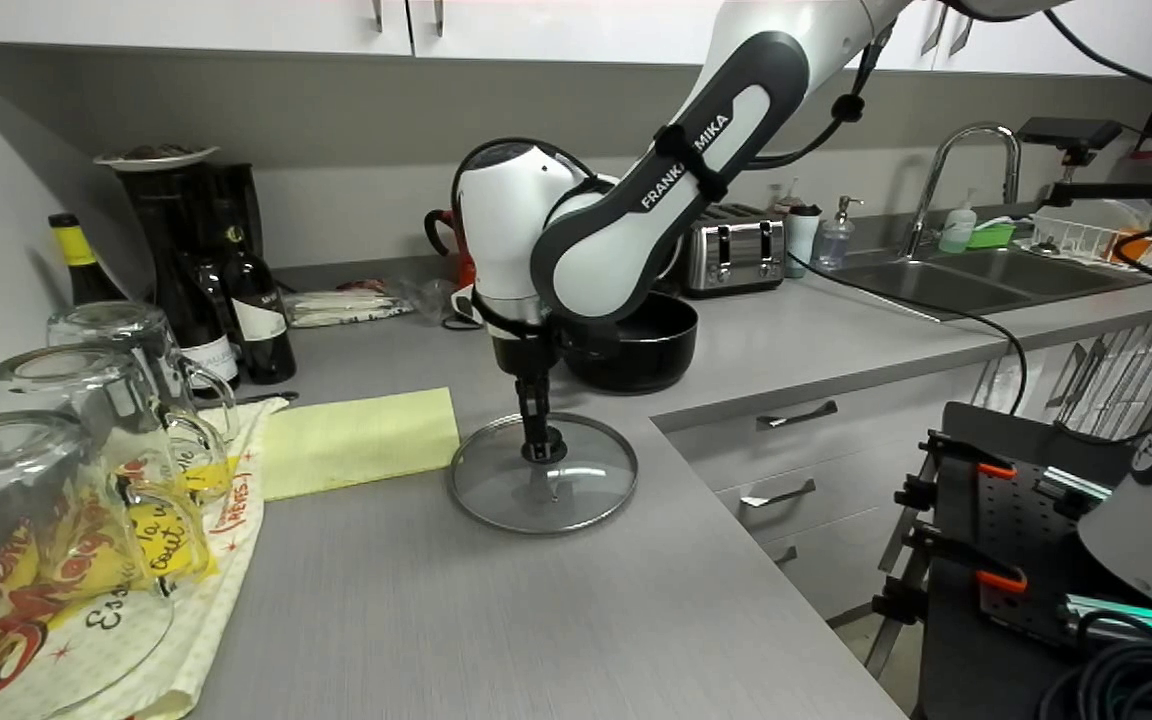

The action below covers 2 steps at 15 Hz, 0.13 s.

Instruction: Remove the lid from the pot and put it on the table

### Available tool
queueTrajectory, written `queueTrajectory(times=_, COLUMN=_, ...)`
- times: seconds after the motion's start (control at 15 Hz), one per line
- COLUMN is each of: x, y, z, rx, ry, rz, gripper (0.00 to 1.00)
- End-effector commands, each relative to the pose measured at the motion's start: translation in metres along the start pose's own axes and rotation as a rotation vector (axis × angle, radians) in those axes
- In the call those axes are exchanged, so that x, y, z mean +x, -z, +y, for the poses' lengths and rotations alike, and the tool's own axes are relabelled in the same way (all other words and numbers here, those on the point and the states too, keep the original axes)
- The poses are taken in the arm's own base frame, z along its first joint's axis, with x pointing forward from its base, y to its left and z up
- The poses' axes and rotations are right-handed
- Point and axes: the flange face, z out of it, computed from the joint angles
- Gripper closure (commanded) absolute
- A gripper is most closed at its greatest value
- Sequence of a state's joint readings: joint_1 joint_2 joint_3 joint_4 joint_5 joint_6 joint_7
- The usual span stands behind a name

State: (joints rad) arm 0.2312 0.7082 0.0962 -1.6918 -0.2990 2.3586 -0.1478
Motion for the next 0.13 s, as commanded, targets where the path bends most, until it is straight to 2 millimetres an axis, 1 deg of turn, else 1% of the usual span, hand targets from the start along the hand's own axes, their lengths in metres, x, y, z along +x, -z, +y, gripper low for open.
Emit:
queueTrajectory(times=0.0, x=-0.0078, y=0.0210, z=-0.0067, rx=0.012, ry=0.042, rz=0.062, gripper=0.00)
queueTrajectory(times=0.07, x=-0.0090, y=0.0262, z=-0.0090, rx=0.016, ry=0.049, rz=0.078, gripper=0.00)
